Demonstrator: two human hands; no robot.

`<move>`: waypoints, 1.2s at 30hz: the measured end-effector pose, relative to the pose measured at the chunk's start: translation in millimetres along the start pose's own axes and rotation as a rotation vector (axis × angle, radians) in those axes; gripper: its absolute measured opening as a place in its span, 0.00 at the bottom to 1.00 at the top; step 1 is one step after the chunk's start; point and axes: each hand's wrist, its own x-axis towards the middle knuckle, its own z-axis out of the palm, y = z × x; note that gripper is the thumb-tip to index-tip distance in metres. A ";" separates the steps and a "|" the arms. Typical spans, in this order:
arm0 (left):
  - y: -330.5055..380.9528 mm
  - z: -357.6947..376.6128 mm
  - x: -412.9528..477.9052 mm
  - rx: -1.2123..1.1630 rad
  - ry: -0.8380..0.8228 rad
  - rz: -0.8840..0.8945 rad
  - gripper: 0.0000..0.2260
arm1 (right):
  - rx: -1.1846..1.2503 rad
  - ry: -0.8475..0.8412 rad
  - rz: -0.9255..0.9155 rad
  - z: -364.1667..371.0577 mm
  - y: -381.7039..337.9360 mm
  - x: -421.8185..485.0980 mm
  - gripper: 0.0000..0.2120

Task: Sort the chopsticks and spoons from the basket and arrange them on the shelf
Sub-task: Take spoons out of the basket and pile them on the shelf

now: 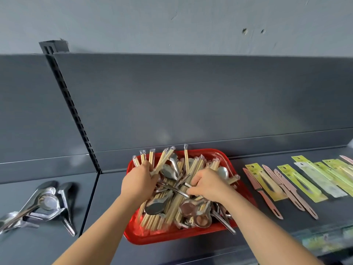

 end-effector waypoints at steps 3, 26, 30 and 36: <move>-0.7 -0.4 -6.2 0.046 0.101 0.068 0.14 | 0.117 0.023 -0.023 -3.4 2.9 2.8 0.02; 26.9 -4.8 -10.2 -0.602 -0.050 0.089 0.06 | 0.727 0.030 0.107 -17.4 -7.0 22.3 0.04; 20.8 -17.1 -12.6 -0.707 0.088 0.041 0.09 | 0.811 0.141 0.156 -39.1 12.9 10.1 0.03; -0.2 -25.9 -22.5 -0.346 -0.236 0.262 0.12 | 0.880 0.283 0.174 -45.9 37.3 -5.1 0.03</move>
